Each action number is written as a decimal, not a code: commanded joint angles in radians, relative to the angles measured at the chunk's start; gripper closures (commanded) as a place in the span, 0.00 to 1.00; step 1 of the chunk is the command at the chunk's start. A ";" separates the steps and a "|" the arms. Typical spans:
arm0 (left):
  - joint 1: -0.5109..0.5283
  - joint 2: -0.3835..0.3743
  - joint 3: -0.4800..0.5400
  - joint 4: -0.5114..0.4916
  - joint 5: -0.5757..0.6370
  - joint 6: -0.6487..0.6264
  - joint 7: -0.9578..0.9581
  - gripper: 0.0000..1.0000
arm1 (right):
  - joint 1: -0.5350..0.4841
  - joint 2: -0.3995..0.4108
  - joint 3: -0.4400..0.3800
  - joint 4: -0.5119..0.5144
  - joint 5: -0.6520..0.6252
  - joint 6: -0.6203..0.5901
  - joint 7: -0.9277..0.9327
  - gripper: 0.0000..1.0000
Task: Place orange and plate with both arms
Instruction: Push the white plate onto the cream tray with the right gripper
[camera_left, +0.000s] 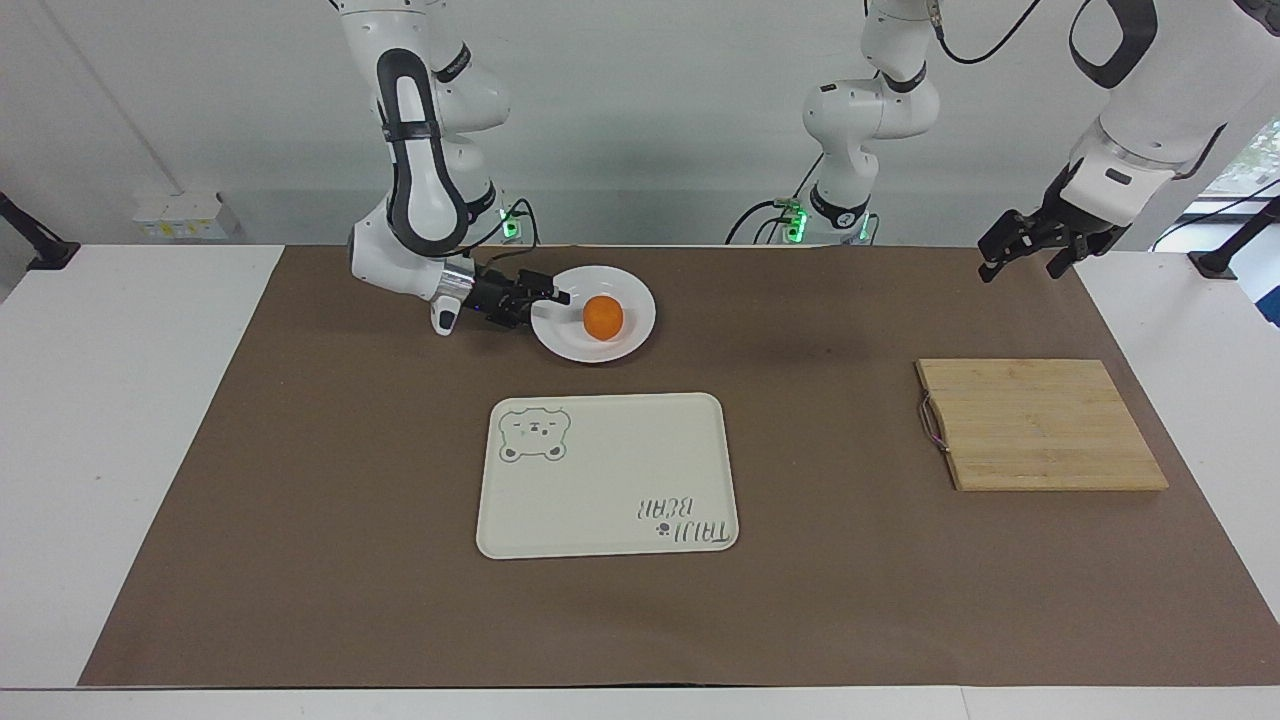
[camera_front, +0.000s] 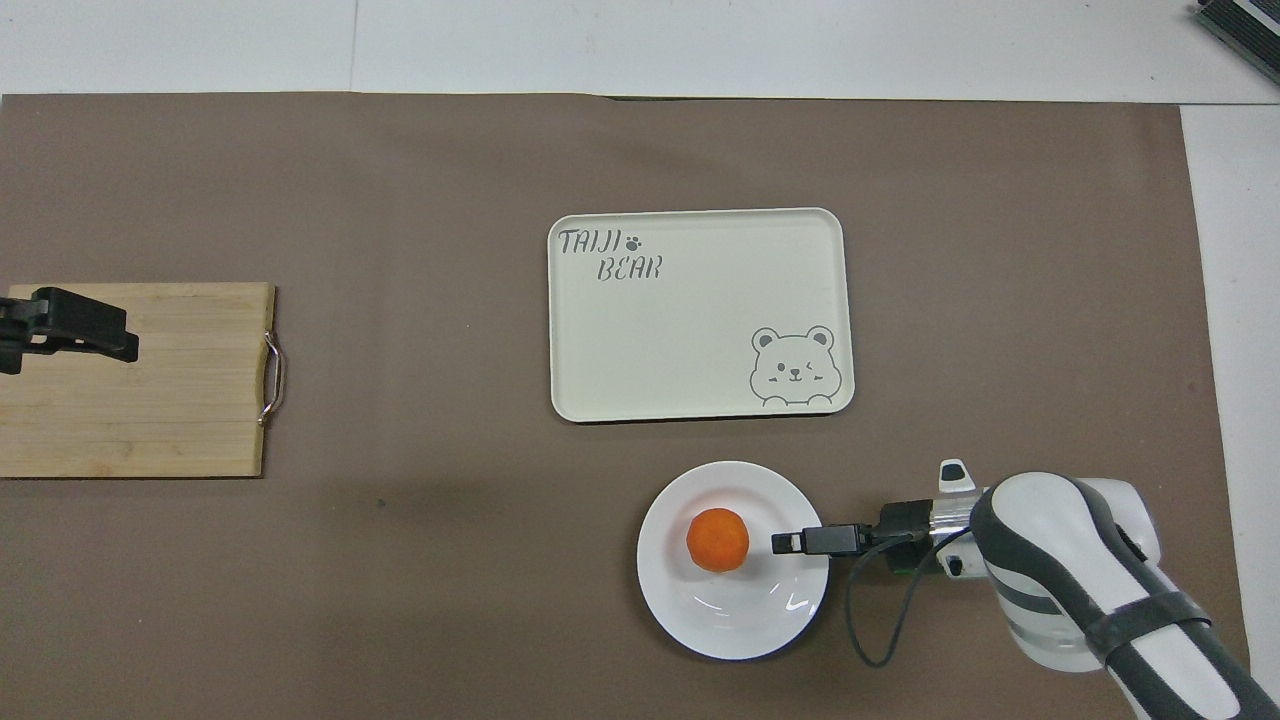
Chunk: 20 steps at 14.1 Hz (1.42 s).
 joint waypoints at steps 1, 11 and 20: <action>0.004 0.017 0.002 0.031 0.006 -0.027 -0.013 0.00 | 0.004 -0.011 -0.001 -0.018 0.038 0.015 -0.025 0.94; 0.007 0.017 0.002 0.031 0.006 -0.029 -0.013 0.00 | 0.025 0.020 0.002 0.049 0.029 0.029 -0.158 1.00; 0.007 0.017 0.002 0.031 0.006 -0.029 -0.011 0.00 | 0.019 0.020 0.002 0.241 0.019 -0.031 0.003 1.00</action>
